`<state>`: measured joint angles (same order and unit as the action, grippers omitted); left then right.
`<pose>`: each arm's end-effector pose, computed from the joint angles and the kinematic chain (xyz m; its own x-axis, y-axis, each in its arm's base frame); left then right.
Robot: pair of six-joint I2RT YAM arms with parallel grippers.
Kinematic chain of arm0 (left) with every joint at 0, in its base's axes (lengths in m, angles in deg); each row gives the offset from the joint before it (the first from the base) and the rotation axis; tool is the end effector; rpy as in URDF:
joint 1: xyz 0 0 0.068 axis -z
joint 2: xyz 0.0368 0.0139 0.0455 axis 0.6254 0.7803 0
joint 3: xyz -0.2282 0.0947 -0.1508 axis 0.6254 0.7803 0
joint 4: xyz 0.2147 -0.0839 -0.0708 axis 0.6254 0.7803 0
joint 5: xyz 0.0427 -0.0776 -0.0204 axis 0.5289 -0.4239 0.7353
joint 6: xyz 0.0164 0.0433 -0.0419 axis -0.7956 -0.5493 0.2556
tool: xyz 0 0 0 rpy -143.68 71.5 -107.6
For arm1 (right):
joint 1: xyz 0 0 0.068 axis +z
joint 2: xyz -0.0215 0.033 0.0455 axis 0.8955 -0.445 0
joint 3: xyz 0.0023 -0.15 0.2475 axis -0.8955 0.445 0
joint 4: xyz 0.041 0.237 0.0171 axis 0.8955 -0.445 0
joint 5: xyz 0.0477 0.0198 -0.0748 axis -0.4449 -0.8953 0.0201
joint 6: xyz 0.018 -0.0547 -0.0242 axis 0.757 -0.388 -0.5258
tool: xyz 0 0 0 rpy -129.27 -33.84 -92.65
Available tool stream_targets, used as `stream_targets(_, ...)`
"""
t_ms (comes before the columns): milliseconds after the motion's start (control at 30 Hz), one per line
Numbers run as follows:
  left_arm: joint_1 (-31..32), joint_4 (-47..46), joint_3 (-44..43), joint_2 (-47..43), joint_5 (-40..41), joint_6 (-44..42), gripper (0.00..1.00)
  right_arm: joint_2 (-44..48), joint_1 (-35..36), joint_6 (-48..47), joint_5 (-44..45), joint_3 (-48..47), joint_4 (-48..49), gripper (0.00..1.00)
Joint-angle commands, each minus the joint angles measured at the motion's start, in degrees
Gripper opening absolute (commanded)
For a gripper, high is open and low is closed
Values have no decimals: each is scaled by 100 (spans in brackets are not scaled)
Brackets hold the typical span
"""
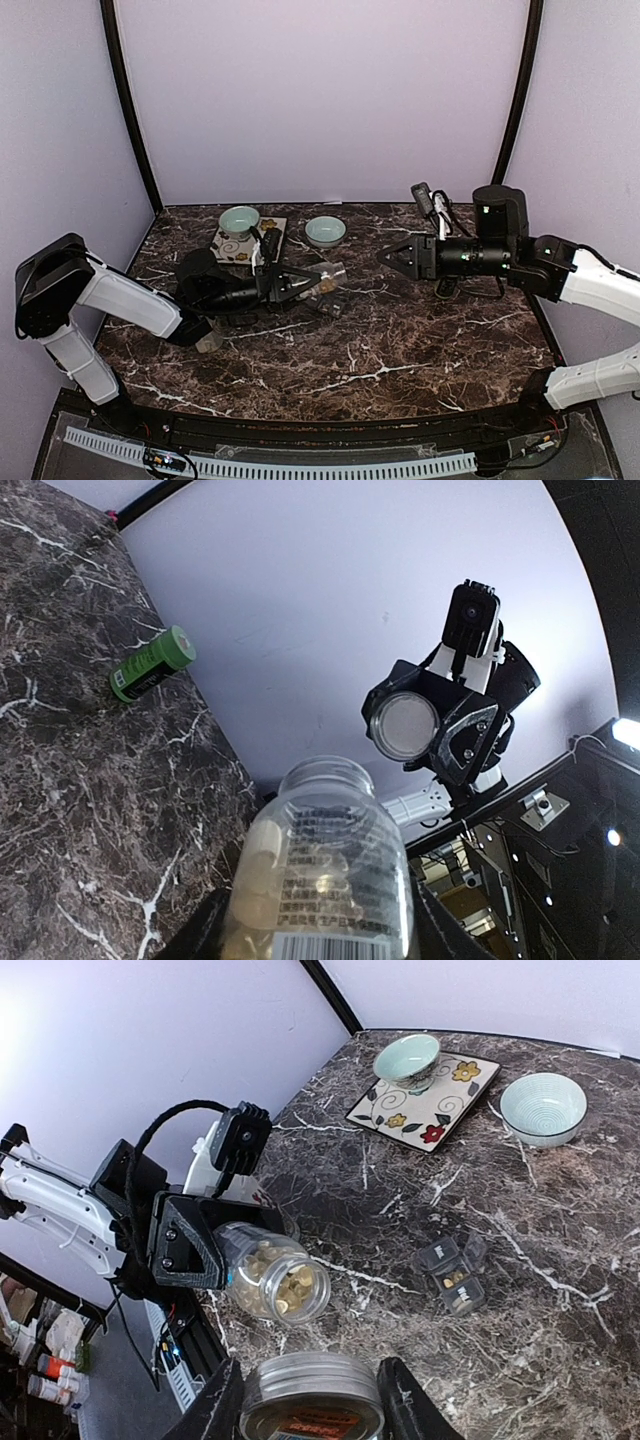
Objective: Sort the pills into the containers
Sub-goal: Screw the lid of the pill bottle onto the pill bottle.
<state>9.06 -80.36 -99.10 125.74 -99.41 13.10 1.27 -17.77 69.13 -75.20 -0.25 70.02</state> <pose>0.1923 -0.2489 0.2542 -0.8284 -0.2343 -0.5087 0.5322 -0.0466 -0.8453 0.1461 0.1701 0.3411 -0.6365 0.0229 -0.7709 -0.6472 0.5278 0.5501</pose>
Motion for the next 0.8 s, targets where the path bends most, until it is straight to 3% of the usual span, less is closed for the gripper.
stream_targets(0,-47,-706,-76,-274,-611,325,0,-13,361,156,335,-384,-6,32)
stream_targets(400,-130,-1428,-278,-163,-1359,1030,0,-313,1268,286,902,-870,-46,32)
stream_targets(767,-197,-1757,-573,-12,-1884,1541,0,-481,1588,311,914,-1097,-57,32)
